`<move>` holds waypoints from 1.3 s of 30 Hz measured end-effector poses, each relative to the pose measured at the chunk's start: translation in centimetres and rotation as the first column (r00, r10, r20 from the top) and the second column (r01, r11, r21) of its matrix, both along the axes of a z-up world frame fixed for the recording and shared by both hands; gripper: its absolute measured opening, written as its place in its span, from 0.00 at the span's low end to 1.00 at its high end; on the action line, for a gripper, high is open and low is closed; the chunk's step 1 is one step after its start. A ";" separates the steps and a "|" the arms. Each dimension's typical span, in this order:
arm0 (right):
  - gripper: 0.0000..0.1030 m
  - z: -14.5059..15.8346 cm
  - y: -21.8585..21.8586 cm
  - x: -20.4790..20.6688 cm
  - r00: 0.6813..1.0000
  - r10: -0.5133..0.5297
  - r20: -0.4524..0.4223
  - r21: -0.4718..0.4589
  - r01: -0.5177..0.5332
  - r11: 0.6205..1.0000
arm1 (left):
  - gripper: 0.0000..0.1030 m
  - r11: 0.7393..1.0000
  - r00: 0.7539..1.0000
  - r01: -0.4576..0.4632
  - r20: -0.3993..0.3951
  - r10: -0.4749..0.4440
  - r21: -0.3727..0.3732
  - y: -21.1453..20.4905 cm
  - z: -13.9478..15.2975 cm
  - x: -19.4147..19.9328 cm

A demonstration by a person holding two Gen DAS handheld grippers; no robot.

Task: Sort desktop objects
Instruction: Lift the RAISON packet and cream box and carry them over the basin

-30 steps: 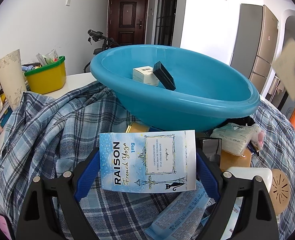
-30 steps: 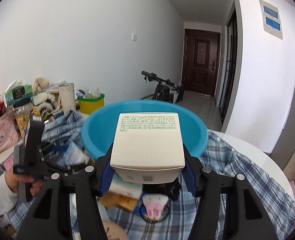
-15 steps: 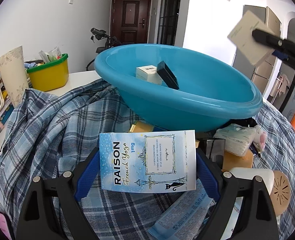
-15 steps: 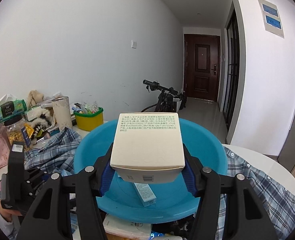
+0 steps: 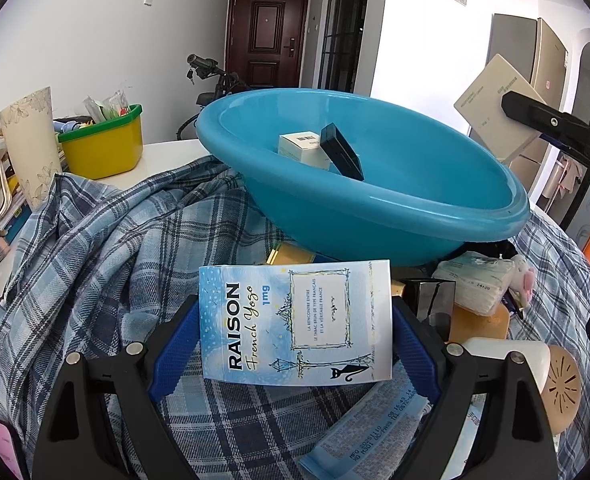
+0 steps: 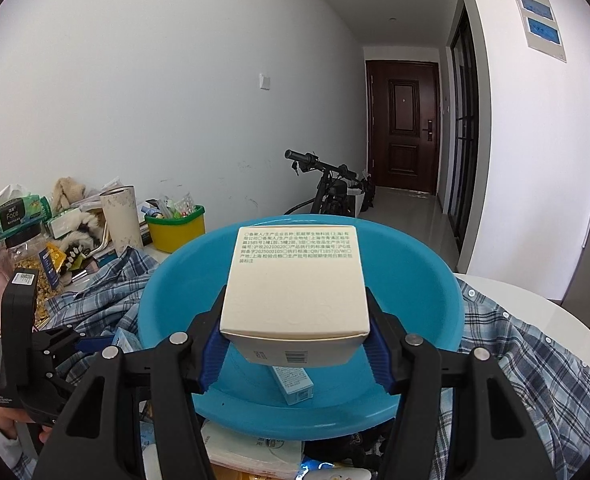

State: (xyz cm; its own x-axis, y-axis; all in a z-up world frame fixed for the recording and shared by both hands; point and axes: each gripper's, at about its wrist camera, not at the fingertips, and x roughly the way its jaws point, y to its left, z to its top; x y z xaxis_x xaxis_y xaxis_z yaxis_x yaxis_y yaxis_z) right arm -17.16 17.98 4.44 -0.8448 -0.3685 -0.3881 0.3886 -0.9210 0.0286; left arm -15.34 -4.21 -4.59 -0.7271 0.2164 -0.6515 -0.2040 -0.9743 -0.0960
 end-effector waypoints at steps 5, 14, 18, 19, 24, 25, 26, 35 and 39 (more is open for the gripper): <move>0.56 0.1 0.0 0.3 1.000 -0.001 -0.009 -0.009 0.001 1.000 | 0.89 1.000 1.000 0.000 -0.010 0.000 -0.015 0.1 0.2 0.2; 0.56 -0.1 -0.8 0.7 1.000 0.008 -0.019 0.019 -0.008 1.000 | 0.89 0.999 1.000 -0.017 0.004 0.017 -0.030 -0.2 0.9 1.5; 0.56 0.0 -1.0 1.1 1.000 0.019 -0.025 0.015 -0.019 1.000 | 0.89 0.997 0.998 -0.054 -0.014 0.053 -0.059 -1.3 1.6 3.5; 0.56 0.1 -1.0 1.1 0.999 0.020 -0.026 0.014 -0.020 1.000 | 0.89 0.996 0.998 -0.063 -0.022 0.062 -0.059 -1.6 2.0 4.0; 0.56 0.3 -0.9 1.2 0.999 0.017 -0.031 0.007 -0.017 1.000 | 0.89 0.992 0.983 -0.119 -0.145 0.111 -0.052 -2.5 6.3 6.0; 0.56 0.3 -0.9 1.2 0.999 0.015 -0.032 0.008 -0.014 1.000 | 0.89 0.990 0.974 -0.134 -0.193 0.122 -0.047 -2.4 7.9 6.2; 0.56 0.3 -0.8 1.2 0.999 0.012 -0.033 0.008 -0.011 1.000 | 0.89 0.989 0.967 -0.139 -0.222 0.126 -0.046 -2.2 8.9 6.2; 0.56 -0.2 -0.5 0.6 1.000 0.005 -0.009 -0.001 -0.005 1.000 | 0.89 0.997 0.927 -0.072 -0.369 0.068 0.005 2.2 14.4 3.6; 0.56 -0.4 -0.3 0.4 1.000 -0.003 -0.002 -0.004 0.003 1.000 | 0.89 0.996 0.922 -0.085 -0.381 0.066 -0.031 4.1 14.0 1.6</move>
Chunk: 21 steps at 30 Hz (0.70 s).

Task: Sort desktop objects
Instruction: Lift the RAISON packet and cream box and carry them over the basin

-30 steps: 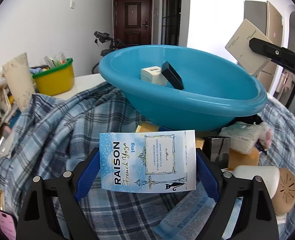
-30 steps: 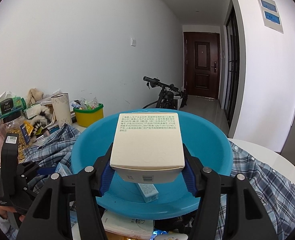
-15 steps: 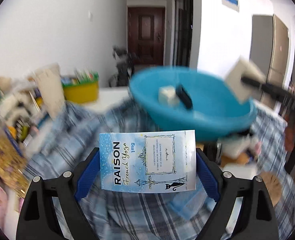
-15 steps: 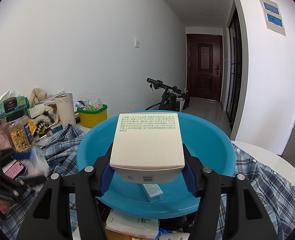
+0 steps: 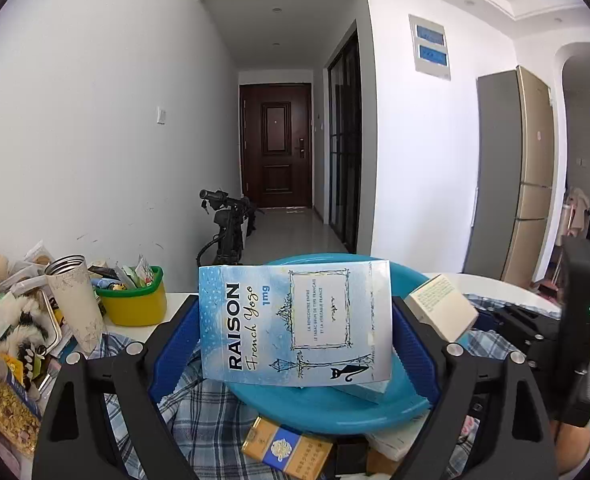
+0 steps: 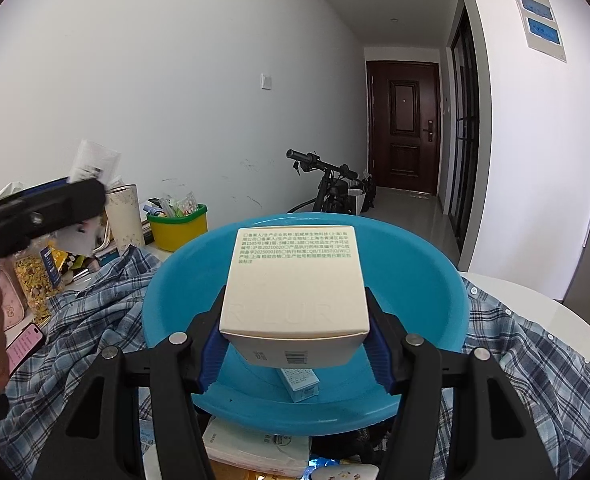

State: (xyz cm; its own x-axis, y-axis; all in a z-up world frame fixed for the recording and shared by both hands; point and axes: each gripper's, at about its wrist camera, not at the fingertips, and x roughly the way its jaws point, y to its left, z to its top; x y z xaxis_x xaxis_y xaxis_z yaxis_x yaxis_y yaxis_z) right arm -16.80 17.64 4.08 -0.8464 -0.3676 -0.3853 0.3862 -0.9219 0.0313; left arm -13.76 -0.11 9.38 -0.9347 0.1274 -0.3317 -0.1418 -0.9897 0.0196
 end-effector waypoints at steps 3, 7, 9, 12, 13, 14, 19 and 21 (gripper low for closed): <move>0.56 -0.2 0.1 -0.2 1.000 -0.005 0.006 0.004 0.005 1.000 | 0.89 1.000 1.000 -0.017 0.026 0.018 -0.022 0.7 -1.2 -1.8; 0.56 -0.3 0.1 -0.3 1.000 -0.006 0.007 0.008 0.006 1.000 | 0.89 1.000 0.999 -0.009 0.051 0.009 -0.007 0.7 -3.3 -3.3; 0.56 -0.3 0.2 -0.4 1.000 -0.008 0.010 0.007 0.007 1.000 | 0.89 1.000 0.999 -0.008 0.051 0.008 -0.007 0.7 -4.1 -3.6; 0.56 -0.7 0.2 -0.6 1.000 -0.008 0.021 0.011 0.008 1.000 | 0.89 1.000 0.998 0.010 0.062 -0.010 0.001 0.8 -5.0 -4.0; 0.56 -0.8 0.2 -0.7 1.000 -0.008 0.023 0.014 0.008 1.000 | 0.89 1.000 0.998 0.016 0.069 -0.016 0.002 0.9 -5.3 -4.1; 0.56 -0.8 0.1 -0.7 1.000 -0.008 0.024 0.017 0.008 1.000 | 0.89 1.000 0.997 0.017 0.077 -0.017 0.000 0.9 -5.7 -4.3; 0.56 -0.8 -0.2 -0.4 1.000 -0.013 0.013 0.037 0.012 0.999 | 0.89 1.000 0.994 0.016 0.107 -0.017 0.011 0.7 -6.5 -4.6; 0.56 -0.7 -0.2 -0.4 1.000 -0.015 0.010 0.036 0.014 0.999 | 0.89 1.000 0.994 0.019 0.111 -0.020 0.011 0.6 -6.6 -4.6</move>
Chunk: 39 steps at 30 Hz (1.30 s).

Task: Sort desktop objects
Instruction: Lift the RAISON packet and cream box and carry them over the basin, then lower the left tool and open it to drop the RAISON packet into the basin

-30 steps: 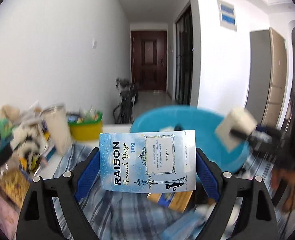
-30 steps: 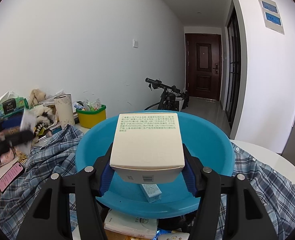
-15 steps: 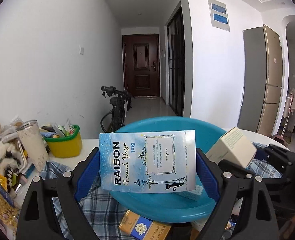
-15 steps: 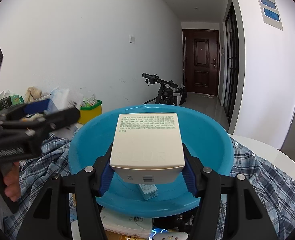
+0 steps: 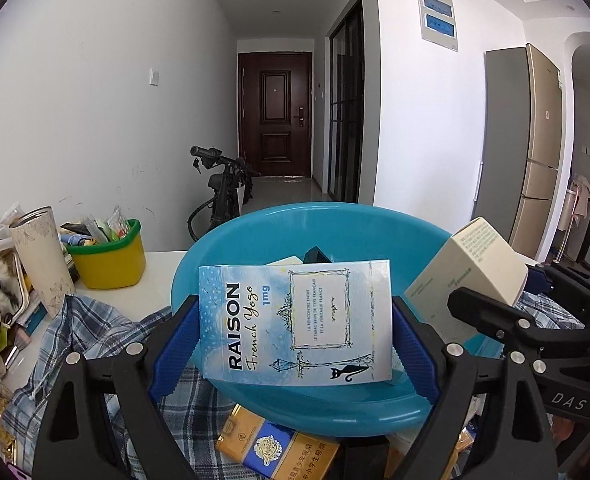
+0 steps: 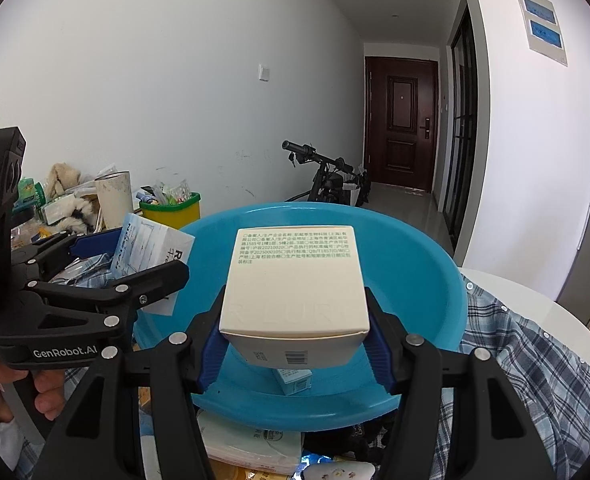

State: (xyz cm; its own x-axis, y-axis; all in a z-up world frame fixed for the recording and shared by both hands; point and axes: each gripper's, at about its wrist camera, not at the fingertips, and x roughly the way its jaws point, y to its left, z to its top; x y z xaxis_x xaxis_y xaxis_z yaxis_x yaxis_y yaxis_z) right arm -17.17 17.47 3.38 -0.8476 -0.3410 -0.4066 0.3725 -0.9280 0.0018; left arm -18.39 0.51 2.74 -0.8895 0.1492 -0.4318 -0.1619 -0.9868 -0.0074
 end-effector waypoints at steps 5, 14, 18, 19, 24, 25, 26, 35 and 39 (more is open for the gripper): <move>0.56 -0.1 0.1 -0.1 1.000 -0.003 0.005 0.000 0.003 1.000 | 0.89 1.000 1.000 -0.001 0.003 0.001 0.000 -0.1 -0.2 0.0; 0.56 0.0 -0.1 0.1 1.000 0.000 0.001 -0.007 0.000 1.000 | 0.89 1.000 1.000 0.000 0.023 0.000 -0.010 0.0 -0.9 -0.4; 0.56 0.0 -0.1 0.1 1.000 -0.002 0.000 -0.006 0.002 1.000 | 0.89 1.000 1.000 0.014 0.027 -0.014 -0.024 0.6 -1.1 -0.3; 0.56 0.0 -0.1 0.2 1.000 -0.002 0.000 -0.007 0.002 1.000 | 0.89 0.999 1.000 0.018 0.026 -0.017 -0.031 0.8 -1.2 -0.2; 0.56 0.0 0.0 0.1 1.000 -0.006 -0.001 -0.004 0.006 1.000 | 0.89 0.999 1.000 0.013 0.026 -0.012 -0.043 0.8 -1.2 -0.3; 0.56 -0.1 0.1 0.1 1.000 -0.007 0.000 -0.003 0.007 1.000 | 0.89 0.999 1.000 0.013 0.026 -0.012 -0.039 0.7 -1.3 -0.3; 0.56 -0.1 0.1 0.1 1.000 -0.007 0.001 -0.004 0.007 1.000 | 0.89 0.999 1.000 0.011 0.027 -0.010 -0.035 0.6 -1.2 -0.4; 0.56 -0.1 0.3 -0.1 1.000 -0.014 0.004 -0.004 0.014 1.000 | 0.89 1.000 0.999 -0.008 0.032 0.009 -0.018 -0.2 -1.1 -0.5; 0.57 -0.1 0.5 -0.1 1.000 -0.024 0.004 -0.006 0.024 1.000 | 0.89 1.000 0.999 -0.007 0.032 0.008 -0.024 -0.2 -1.2 -0.5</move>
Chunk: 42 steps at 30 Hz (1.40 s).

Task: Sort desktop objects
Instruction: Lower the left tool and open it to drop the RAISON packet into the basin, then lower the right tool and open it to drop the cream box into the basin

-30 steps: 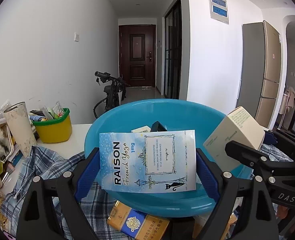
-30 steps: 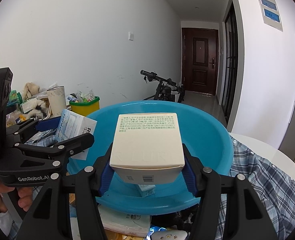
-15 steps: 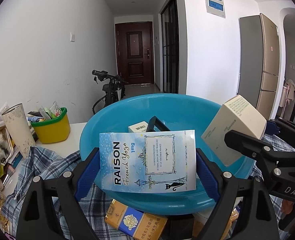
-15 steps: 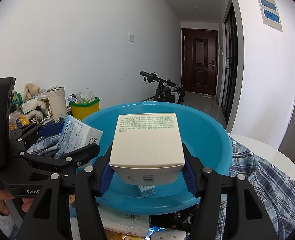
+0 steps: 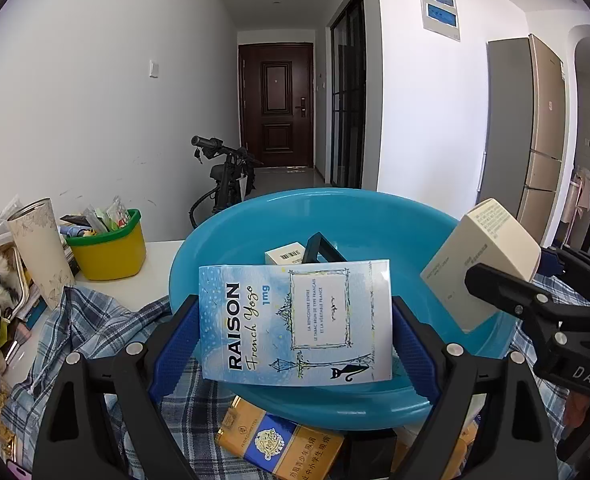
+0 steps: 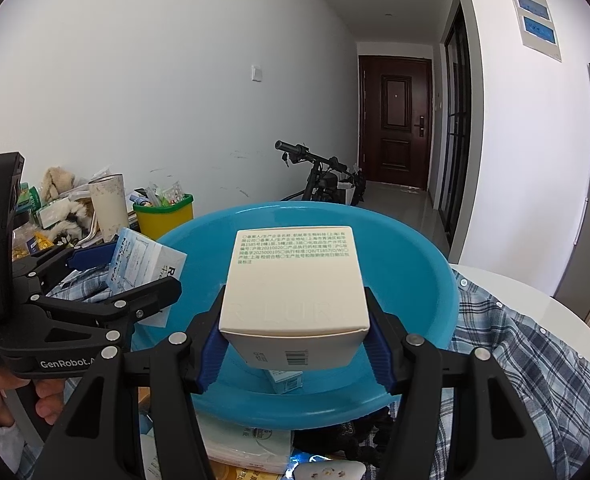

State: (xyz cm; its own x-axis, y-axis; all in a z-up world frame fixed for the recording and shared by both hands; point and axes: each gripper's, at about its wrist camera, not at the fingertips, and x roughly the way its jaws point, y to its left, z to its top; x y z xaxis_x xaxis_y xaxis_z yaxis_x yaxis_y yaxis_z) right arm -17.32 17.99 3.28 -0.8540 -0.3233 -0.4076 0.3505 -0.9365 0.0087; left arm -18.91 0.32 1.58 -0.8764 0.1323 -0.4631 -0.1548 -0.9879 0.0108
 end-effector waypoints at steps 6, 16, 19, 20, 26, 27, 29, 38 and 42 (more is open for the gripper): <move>0.57 0.0 0.1 0.0 1.000 0.001 -0.002 -0.005 -0.001 1.000 | 0.89 1.000 1.000 0.005 -0.002 -0.005 -0.010 0.3 -0.1 0.0; 0.57 -0.2 0.2 -0.1 1.000 -0.006 0.006 -0.008 0.006 1.000 | 0.89 1.000 1.000 0.004 -0.001 -0.004 0.002 0.4 -0.2 0.0; 0.57 -0.2 0.4 -0.2 1.000 -0.015 0.007 -0.013 0.015 1.000 | 0.89 1.000 1.000 0.008 0.001 -0.008 0.002 0.4 -0.2 0.0; 0.57 -0.1 0.4 -0.3 1.000 -0.017 0.008 -0.013 0.017 1.000 | 0.89 1.000 1.000 0.010 0.003 -0.010 0.003 0.4 -0.2 -0.1; 0.57 -0.1 0.4 -0.2 1.000 -0.016 0.003 -0.014 0.016 1.000 | 0.89 1.000 1.000 0.014 0.013 -0.014 0.004 0.5 -0.4 -0.1; 0.57 -0.1 0.5 -0.3 1.000 -0.017 0.004 -0.016 0.017 1.000 | 0.91 1.000 1.000 0.013 0.014 -0.013 -0.004 0.5 -0.5 -0.1; 0.57 -0.1 0.5 -0.4 1.000 -0.020 0.009 -0.019 0.020 1.000 | 1.00 1.000 1.000 0.009 0.019 -0.008 -0.014 0.7 -0.6 -0.3; 0.57 0.2 0.7 -0.2 1.000 -0.019 0.000 -0.029 0.019 0.999 | 1.00 1.000 1.000 -0.022 0.020 0.022 -0.008 0.2 -0.8 -0.5; 0.57 0.2 1.0 -0.1 1.000 -0.024 0.000 -0.037 0.024 0.999 | 1.00 0.999 1.000 -0.021 0.024 0.020 0.032 -0.5 -0.7 -0.6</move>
State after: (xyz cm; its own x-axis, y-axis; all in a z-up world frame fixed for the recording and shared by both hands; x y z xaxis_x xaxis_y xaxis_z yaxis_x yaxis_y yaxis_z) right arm -17.47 18.98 3.50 -0.8619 -0.3173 -0.3956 0.3275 -0.9439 0.0435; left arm -19.48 -0.21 0.92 -0.8679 0.1300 -0.4795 -0.1346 -0.9906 -0.0250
